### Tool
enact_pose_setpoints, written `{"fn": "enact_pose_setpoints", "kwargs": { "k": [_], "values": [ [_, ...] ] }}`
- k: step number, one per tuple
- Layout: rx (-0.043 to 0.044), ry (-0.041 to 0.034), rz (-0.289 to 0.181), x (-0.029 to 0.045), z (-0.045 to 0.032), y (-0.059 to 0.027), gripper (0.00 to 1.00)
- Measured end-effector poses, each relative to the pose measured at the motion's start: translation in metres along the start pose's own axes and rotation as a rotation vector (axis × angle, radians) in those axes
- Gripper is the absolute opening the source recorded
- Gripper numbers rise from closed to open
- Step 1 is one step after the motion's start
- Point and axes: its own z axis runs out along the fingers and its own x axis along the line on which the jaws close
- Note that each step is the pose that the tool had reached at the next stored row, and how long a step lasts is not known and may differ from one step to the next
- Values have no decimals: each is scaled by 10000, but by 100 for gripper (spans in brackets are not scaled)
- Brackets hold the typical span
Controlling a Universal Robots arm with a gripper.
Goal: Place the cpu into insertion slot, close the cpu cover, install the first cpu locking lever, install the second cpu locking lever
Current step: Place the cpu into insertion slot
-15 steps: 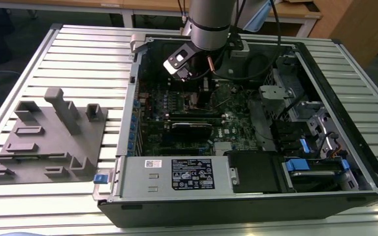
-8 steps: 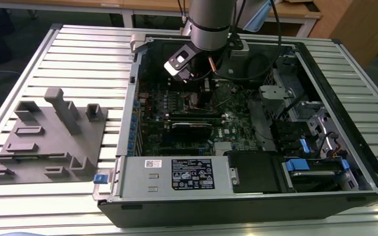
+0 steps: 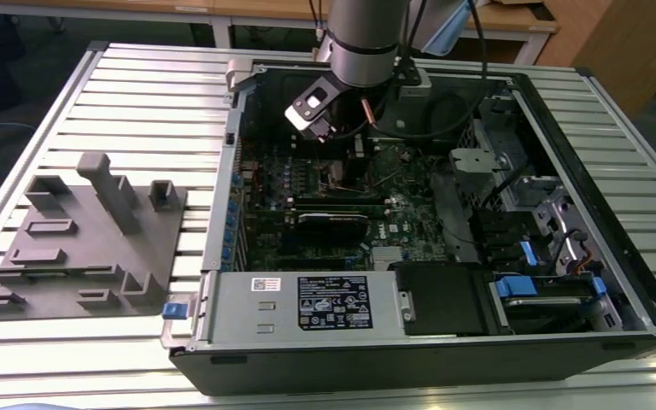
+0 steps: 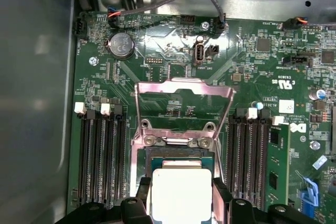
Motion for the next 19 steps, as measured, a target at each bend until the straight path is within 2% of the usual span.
{"fn": "enact_pose_setpoints", "kwargs": {
  "k": [3, 19],
  "values": [
    [-3, 3, -122, 9, 19, 0, 54],
    [-3, 3, -127, 63, 122, -2, 54]
  ]
}}
